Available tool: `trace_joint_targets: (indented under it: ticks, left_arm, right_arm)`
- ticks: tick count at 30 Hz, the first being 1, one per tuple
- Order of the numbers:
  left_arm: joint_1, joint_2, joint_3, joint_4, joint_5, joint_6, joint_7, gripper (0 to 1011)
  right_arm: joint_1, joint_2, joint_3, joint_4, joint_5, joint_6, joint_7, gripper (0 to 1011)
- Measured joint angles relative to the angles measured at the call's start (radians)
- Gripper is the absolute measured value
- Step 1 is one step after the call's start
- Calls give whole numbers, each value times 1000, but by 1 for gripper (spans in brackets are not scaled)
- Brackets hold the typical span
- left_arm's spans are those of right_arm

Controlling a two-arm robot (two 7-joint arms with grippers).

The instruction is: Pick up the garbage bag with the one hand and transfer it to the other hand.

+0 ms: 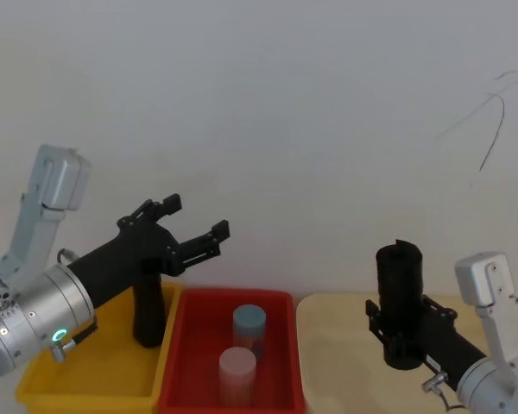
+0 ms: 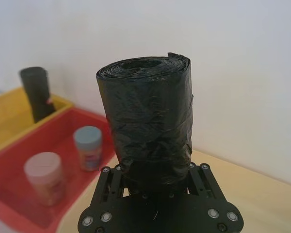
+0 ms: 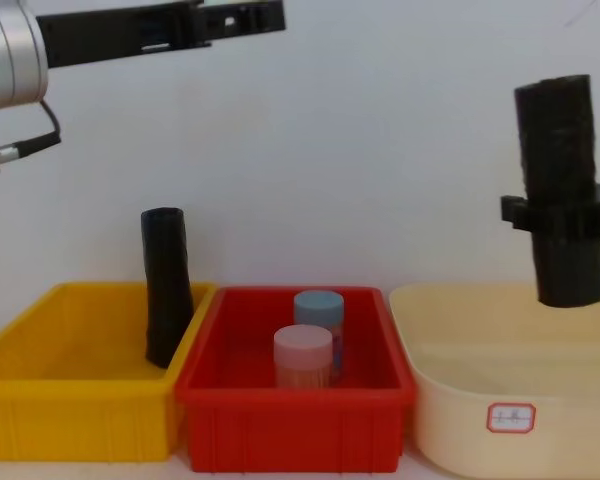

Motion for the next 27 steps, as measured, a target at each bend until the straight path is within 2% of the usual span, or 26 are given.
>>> trace_joint_targets:
  ticks: [8,13,16,22,27]
  left_arm:
    - [1,-11,4,27,61,10,94,1002]
    - [-3,-30,15,63,116,26,173,1002]
    - [-5,-40,21,80,139,33,204,1002]
    - [-16,-62,35,126,187,49,267,1002]
    - [-22,-75,43,152,214,57,303,1002]
  right_arm:
    - [19,-11,13,43,-20,1,-24,528]
    - [28,-16,17,60,-28,1,-32,529]
    - [33,-18,20,71,-32,1,-37,580]
    - [38,-21,23,82,-37,1,-41,786]
    - [41,-22,25,88,-39,1,-44,905]
